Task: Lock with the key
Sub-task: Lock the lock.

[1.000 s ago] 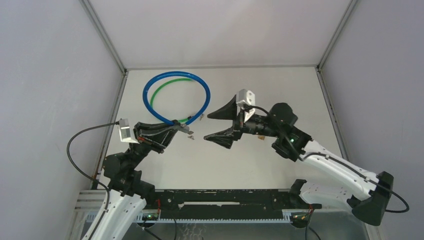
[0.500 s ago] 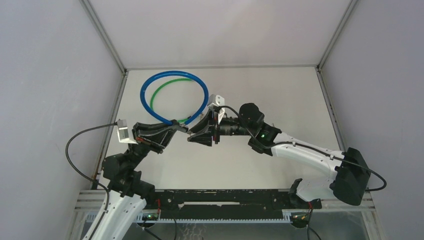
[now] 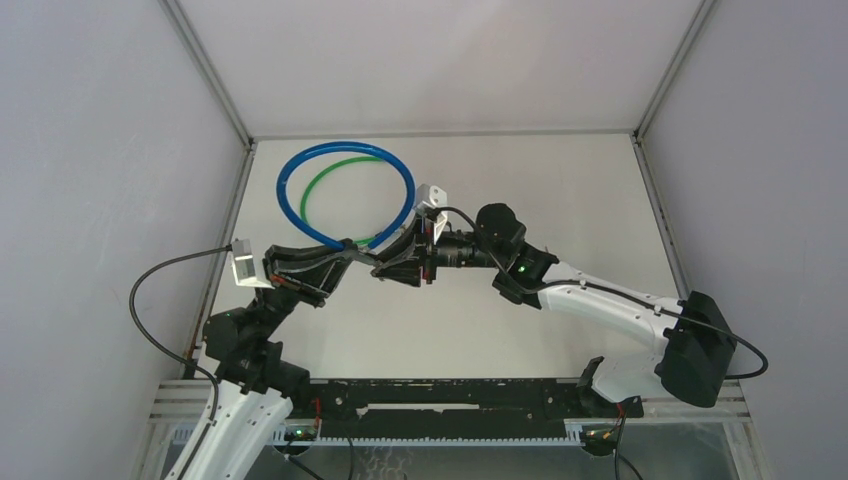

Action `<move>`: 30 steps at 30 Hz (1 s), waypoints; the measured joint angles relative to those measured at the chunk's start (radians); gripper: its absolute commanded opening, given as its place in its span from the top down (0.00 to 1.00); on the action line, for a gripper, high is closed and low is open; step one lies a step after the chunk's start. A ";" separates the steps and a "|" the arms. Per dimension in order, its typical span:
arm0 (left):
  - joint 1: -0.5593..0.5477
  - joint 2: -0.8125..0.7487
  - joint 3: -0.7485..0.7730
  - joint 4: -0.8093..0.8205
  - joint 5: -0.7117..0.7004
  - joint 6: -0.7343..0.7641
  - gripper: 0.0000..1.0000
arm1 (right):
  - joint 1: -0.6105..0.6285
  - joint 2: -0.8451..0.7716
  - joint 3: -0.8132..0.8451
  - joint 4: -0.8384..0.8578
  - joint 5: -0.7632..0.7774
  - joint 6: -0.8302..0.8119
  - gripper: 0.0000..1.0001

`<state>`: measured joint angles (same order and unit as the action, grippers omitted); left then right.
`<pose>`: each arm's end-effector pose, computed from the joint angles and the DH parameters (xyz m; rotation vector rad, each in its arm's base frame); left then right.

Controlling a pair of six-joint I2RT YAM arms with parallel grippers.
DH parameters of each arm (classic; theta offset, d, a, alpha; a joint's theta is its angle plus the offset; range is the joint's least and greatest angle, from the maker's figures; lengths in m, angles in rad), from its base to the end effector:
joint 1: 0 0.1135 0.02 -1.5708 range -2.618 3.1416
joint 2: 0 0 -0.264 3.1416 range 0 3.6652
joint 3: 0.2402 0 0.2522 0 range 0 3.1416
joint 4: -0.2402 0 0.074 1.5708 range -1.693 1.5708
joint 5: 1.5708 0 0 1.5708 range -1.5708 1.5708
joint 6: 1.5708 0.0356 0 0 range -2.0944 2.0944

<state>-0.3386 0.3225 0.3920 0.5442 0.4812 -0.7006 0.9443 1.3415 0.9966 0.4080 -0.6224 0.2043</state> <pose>0.0852 -0.0475 0.3348 0.2848 1.0673 -1.1685 0.1670 0.2662 0.3507 -1.0880 1.2915 1.3558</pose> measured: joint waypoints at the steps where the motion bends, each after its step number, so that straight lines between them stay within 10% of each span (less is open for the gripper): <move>1: 0.000 0.000 0.000 0.000 0.000 0.000 1.00 | 0.000 0.000 0.004 0.000 0.000 -0.001 0.64; 8: 0.000 0.000 0.000 -0.003 0.000 0.000 1.00 | 0.001 0.000 0.014 0.008 0.002 -0.012 1.00; 30: 0.089 0.014 0.045 0.076 0.010 -0.017 1.00 | -0.055 -0.101 -0.168 -0.168 0.076 -0.131 1.00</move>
<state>-0.2497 0.3367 0.4366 0.6205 0.4911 -0.7177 0.8894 1.2400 0.8288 0.2398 -0.5468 0.0731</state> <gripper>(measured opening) 0.225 0.006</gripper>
